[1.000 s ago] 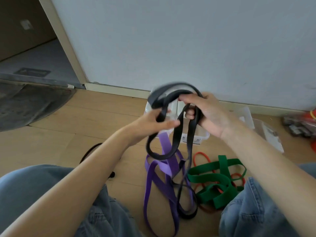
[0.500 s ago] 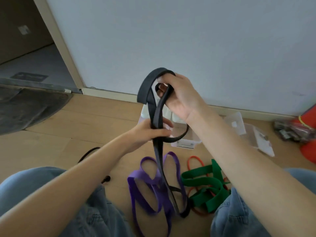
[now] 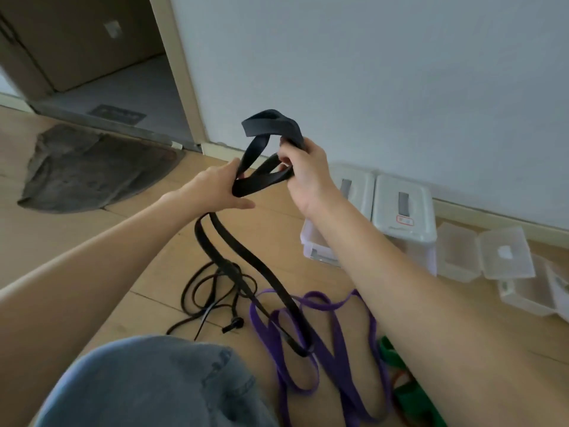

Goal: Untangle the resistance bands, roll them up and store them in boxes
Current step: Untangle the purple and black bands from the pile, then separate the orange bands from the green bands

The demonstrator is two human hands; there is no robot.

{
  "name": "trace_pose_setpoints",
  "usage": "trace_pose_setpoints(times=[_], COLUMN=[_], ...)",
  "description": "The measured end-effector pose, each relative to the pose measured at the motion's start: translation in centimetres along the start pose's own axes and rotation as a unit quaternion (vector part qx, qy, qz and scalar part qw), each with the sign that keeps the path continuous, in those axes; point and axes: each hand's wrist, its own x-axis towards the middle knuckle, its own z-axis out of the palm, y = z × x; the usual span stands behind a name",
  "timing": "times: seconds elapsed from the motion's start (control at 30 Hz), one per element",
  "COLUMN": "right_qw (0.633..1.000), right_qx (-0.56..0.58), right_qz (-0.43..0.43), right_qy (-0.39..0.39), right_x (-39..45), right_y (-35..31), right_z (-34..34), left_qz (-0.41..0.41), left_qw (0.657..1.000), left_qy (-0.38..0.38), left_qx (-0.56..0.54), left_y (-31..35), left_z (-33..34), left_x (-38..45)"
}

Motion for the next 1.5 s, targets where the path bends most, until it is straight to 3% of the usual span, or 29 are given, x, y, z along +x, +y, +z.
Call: trace_pose_setpoints(times=[0.07,0.13,0.2,0.27,0.4,0.53,0.6,0.7,0.93,1.0,1.07,1.13,1.2,1.23,1.27,1.33,1.37,1.47,1.5], right_qw=[0.996,0.976,0.918,0.840,0.744,0.617,0.588,0.620,0.747,0.825,0.936,0.978,0.972,0.953,0.902,0.753,0.729,0.786,0.789], right_qx=[-0.058,-0.108,-0.175,-0.301,-0.574,-0.685,-0.730,-0.727,-0.566,-0.488,-0.301,-0.101,-0.075,-0.163,-0.310,-0.537,-0.576,-0.571,-0.580], right_qz=[0.064,0.189,0.334,0.386,0.239,0.255,0.189,0.094,0.176,0.185,0.180,0.169,0.219,0.257,0.284,0.276,0.248,0.169,0.145], right_qy=[0.006,-0.020,-0.125,-0.232,-0.243,-0.293,-0.294,-0.279,-0.301,-0.216,-0.035,0.075,0.051,-0.002,-0.097,-0.261,-0.275,-0.169,-0.142], right_x=[1.4,2.2,1.9,1.6,1.1,-1.6,-3.0,-3.4,3.2,4.8,6.2,6.8,6.0,5.1,3.9,1.7,1.0,0.2,0.1], right_y=[3.9,9.4,15.1,19.8,24.6,27.5,28.3,28.0,20.6,20.6,21.0,21.9,24.3,26.0,27.7,30.6,31.4,30.8,30.5], right_z=[0.0,-0.7,-1.8,-2.8,-5.5,-9.7,-10.4,-10.6,-4.9,-2.7,-0.9,0.4,0.9,0.8,0.6,-0.3,-0.7,-2.8,-4.2], left_qz=[-0.009,-0.044,-0.086,-0.125,-0.172,-0.185,-0.176,-0.158,-0.176,-0.192,-0.233,-0.274,-0.278,-0.266,-0.254,-0.247,-0.246,-0.217,-0.207], left_qw=[0.997,0.989,0.974,0.962,0.958,0.952,0.945,0.934,0.958,0.961,0.959,0.950,0.940,0.933,0.925,0.917,0.922,0.955,0.963], left_qy=[-0.025,-0.090,-0.166,-0.201,-0.204,-0.222,-0.233,-0.250,-0.201,-0.182,-0.143,-0.114,-0.138,-0.170,-0.202,-0.237,-0.225,-0.125,-0.096], left_qx=[0.071,0.109,0.130,0.138,0.103,0.104,0.148,0.199,0.103,0.082,0.079,0.099,0.141,0.170,0.196,0.207,0.196,0.158,0.147], left_y=[-2.5,-5.4,-8.6,-11.7,-14.9,-14.5,-14.2,-14.1,-15.3,-15.5,-16.3,-17.4,-18.1,-18.0,-17.6,-16.3,-15.4,-13.0,-12.3], left_z=[2.2,5.4,9.1,12.6,18.8,23.3,24.4,25.0,24.0,23.5,22.8,21.9,21.2,21.0,21.1,21.8,22.2,23.2,23.4], left_x=[0.6,0.3,-0.7,-2.1,-4.6,-6.4,-7.2,-8.2,-9.1,-9.4,-9.8,-10.2,-10.6,-10.9,-11.1,-11.3,-11.2,-11.4,-11.5])
